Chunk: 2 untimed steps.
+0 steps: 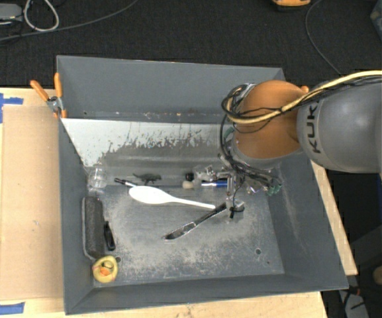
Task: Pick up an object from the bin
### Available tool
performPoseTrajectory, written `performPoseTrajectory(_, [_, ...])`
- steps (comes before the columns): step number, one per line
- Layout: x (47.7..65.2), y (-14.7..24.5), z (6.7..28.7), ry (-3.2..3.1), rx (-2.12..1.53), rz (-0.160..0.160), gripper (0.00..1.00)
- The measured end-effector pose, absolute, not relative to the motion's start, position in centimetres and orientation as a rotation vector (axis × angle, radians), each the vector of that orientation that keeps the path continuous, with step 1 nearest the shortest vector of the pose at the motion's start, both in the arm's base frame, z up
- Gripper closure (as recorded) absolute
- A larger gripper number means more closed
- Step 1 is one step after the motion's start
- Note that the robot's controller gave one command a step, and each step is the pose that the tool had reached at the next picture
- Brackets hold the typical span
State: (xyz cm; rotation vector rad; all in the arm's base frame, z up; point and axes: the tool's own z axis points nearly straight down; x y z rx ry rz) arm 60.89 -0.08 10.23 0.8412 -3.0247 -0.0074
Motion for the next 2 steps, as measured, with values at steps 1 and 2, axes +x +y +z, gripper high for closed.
performPoseTrajectory(1, [61.9,-0.4,6.8,-2.998,0.941,-0.004,0.00])
performPoseTrajectory(2, [60.3,1.7,7.0,-2.820,1.391,-0.010,1.00])
